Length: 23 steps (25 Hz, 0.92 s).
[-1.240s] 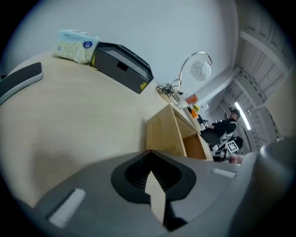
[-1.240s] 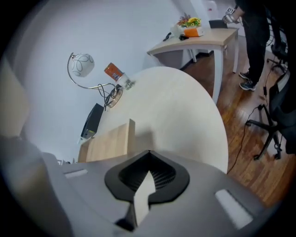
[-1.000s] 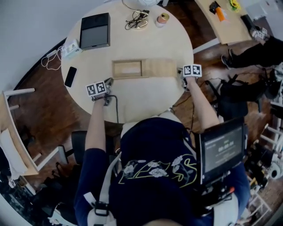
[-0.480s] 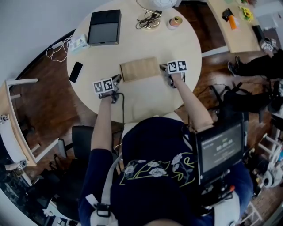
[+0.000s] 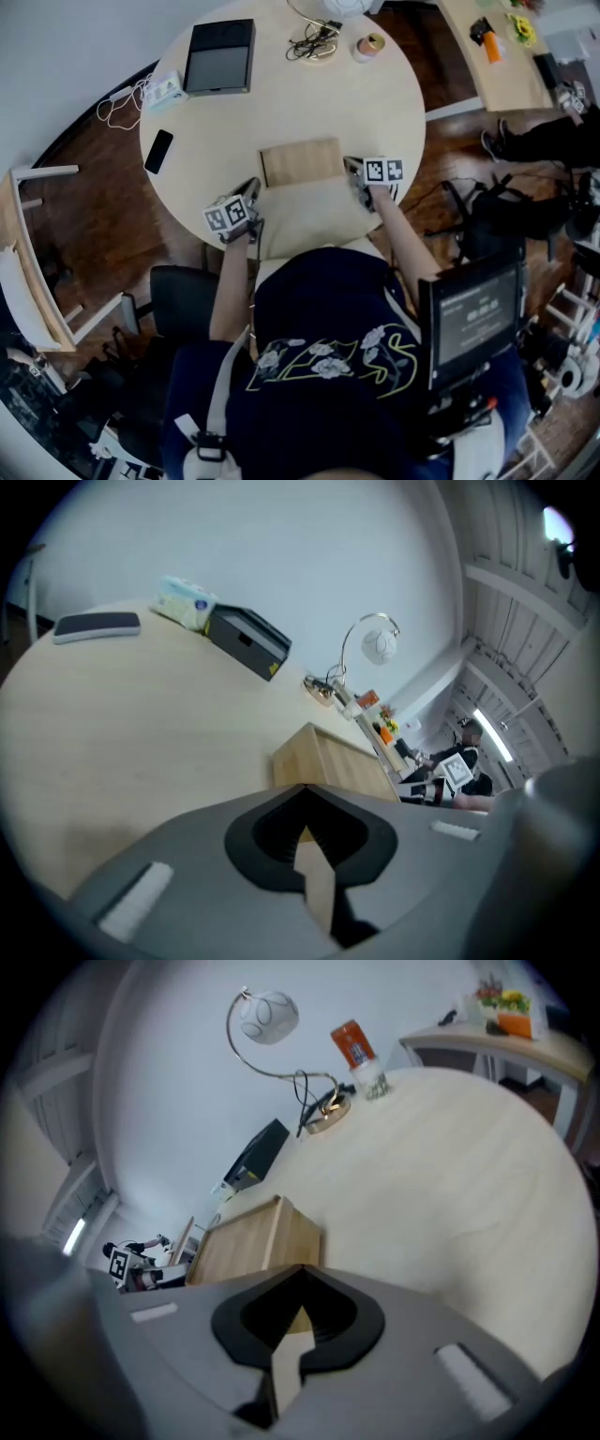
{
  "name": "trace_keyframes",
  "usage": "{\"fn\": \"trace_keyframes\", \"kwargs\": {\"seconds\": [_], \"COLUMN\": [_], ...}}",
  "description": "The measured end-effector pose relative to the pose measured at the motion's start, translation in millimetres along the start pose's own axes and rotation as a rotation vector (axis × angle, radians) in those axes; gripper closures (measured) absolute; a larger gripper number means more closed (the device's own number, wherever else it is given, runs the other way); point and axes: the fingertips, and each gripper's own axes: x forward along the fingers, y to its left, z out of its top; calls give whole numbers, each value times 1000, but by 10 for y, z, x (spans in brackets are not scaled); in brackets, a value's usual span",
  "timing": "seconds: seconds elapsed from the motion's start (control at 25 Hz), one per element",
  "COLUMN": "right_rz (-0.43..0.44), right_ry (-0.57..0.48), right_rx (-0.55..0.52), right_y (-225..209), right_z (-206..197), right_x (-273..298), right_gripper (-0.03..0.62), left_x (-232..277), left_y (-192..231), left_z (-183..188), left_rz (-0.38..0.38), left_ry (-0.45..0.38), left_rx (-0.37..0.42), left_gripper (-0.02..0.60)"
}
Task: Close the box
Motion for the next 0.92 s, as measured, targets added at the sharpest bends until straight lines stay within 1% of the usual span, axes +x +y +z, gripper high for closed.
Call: {"fn": "trace_keyframes", "kwargs": {"seconds": [0.04,0.08,0.12,0.2,0.24,0.28,0.32,0.36,0.44,0.56,0.8,0.92], "right_rz": [-5,19,72,222,294,361,423,473,539,585,590,590], "right_ry": [-55,-113,-171,-260,-277,-272,-252,-227,-200,-220,-224,-237], "right_rx": [-21,-38,-51,-96,-141,-195,-249,-297,-355,-368,-354,-350], "right_y": [60,179,353,825,1103,1409,1718,1976,2274,2445,2474,2441], "right_z": [43,80,100,65,-2,-99,-197,-265,-303,-283,-482,-491], "right_x": [-104,-225,-353,-593,-679,-726,-737,-723,-689,-789,-808,-846], "right_gripper": [603,603,603,603,602,602,602,602,602,602,601,600], "left_x": [-116,-243,-375,-595,-659,-681,-660,-602,-484,-503,-640,-701], "left_y": [-63,-185,-375,-887,-1146,-1370,-1548,-1674,-1835,-1970,-1922,-1943], "left_z": [30,58,85,111,81,12,-81,-173,-264,-245,-275,-286], "left_rz": [-8,-40,-97,-257,-336,-400,-444,-466,-468,-457,-437,-429], "left_ry": [-54,-102,-140,-181,-180,-164,-137,-107,-79,-114,-143,-169], "left_rx": [-10,-12,-4,34,59,90,128,170,232,258,260,225], "left_gripper": [581,581,581,581,581,581,581,581,581,581,581,581]}}
